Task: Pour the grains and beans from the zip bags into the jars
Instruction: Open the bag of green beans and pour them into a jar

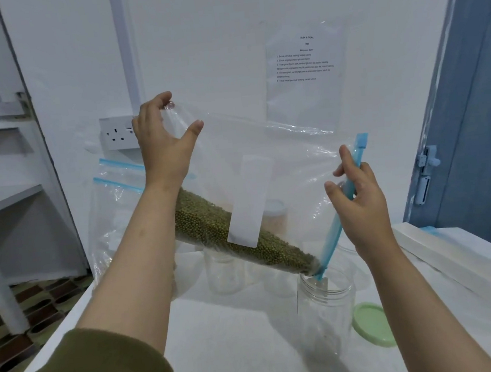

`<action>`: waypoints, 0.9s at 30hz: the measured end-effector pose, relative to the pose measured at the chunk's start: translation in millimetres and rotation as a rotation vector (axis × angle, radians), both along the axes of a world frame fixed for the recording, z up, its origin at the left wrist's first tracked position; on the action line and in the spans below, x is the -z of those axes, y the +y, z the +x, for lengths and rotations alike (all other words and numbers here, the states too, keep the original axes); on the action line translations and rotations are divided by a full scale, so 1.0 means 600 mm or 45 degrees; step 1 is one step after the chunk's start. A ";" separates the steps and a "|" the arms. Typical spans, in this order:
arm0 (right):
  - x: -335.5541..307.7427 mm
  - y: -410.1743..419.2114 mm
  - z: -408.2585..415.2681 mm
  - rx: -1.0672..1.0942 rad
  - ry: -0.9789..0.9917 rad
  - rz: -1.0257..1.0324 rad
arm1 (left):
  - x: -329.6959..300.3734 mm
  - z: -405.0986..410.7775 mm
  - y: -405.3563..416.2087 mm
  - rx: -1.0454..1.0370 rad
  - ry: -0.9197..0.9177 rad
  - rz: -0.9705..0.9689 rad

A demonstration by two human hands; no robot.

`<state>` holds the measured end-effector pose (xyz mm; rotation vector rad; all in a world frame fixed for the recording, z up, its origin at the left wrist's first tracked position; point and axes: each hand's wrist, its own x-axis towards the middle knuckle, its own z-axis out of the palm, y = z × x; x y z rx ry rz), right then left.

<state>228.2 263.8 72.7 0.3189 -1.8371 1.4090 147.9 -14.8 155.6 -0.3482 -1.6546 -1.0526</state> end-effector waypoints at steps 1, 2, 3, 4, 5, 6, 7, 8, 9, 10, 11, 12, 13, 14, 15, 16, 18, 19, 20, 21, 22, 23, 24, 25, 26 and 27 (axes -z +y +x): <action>0.000 0.000 -0.001 0.009 0.003 -0.003 | -0.002 0.000 0.002 0.004 0.000 -0.001; 0.000 0.000 -0.001 0.020 0.008 -0.003 | -0.004 0.000 0.004 0.006 0.004 -0.003; 0.000 0.000 -0.002 0.031 0.012 -0.002 | -0.006 -0.001 0.006 0.008 0.009 -0.003; 0.000 0.000 -0.002 0.038 0.014 0.000 | -0.007 -0.002 0.007 0.010 0.014 -0.001; 0.000 0.000 -0.002 0.041 0.016 0.002 | -0.009 -0.003 0.008 0.011 0.018 0.000; 0.000 0.001 -0.002 0.043 0.018 0.006 | -0.010 -0.005 0.009 0.010 0.022 -0.002; 0.001 0.002 -0.002 0.045 0.021 0.011 | -0.011 -0.006 0.010 0.008 0.028 -0.004; 0.002 0.003 -0.002 0.048 0.025 0.018 | -0.012 -0.008 0.011 0.007 0.037 -0.005; 0.004 0.004 -0.001 0.054 0.029 0.026 | -0.013 -0.009 0.013 0.009 0.047 -0.005; 0.007 0.005 0.001 0.060 0.033 0.033 | -0.013 -0.011 0.014 0.011 0.055 -0.005; 0.009 0.005 0.002 0.066 0.039 0.038 | -0.013 -0.012 0.016 0.013 0.059 -0.005; 0.011 0.006 0.003 0.070 0.043 0.041 | -0.013 -0.013 0.017 0.016 0.058 -0.003; 0.013 0.008 0.003 0.072 0.045 0.043 | -0.013 -0.015 0.019 0.019 0.057 0.000; 0.014 0.009 0.003 0.070 0.042 0.045 | -0.012 -0.016 0.020 0.024 0.056 0.004; 0.015 0.010 0.003 0.067 0.037 0.045 | -0.012 -0.017 0.022 0.030 0.056 0.007; 0.016 0.012 0.002 0.063 0.032 0.047 | -0.012 -0.018 0.023 0.035 0.057 0.009; 0.017 0.014 0.001 0.061 0.020 0.053 | -0.013 -0.018 0.026 0.042 0.051 0.010; 0.018 0.015 0.001 0.061 0.017 0.055 | -0.013 -0.017 0.028 0.048 0.047 0.009; 0.019 0.016 0.001 0.062 0.016 0.054 | -0.014 -0.016 0.029 0.054 0.043 0.007; 0.019 0.017 0.001 0.063 0.016 0.053 | -0.014 -0.015 0.030 0.058 0.041 0.006; 0.020 0.018 0.001 0.064 0.016 0.052 | -0.015 -0.015 0.031 0.060 0.040 0.007; 0.020 0.018 0.001 0.062 0.017 0.049 | -0.016 -0.014 0.032 0.062 0.039 0.008; 0.020 0.019 0.001 0.058 0.017 0.045 | -0.016 -0.014 0.032 0.065 0.037 0.009; 0.020 0.019 0.001 0.055 0.019 0.040 | -0.016 -0.013 0.033 0.067 0.037 0.007; 0.020 0.019 0.001 0.051 0.021 0.036 | -0.016 -0.013 0.033 0.065 0.038 0.002; 0.020 0.019 0.001 0.049 0.020 0.034 | -0.016 -0.013 0.033 0.062 0.039 -0.004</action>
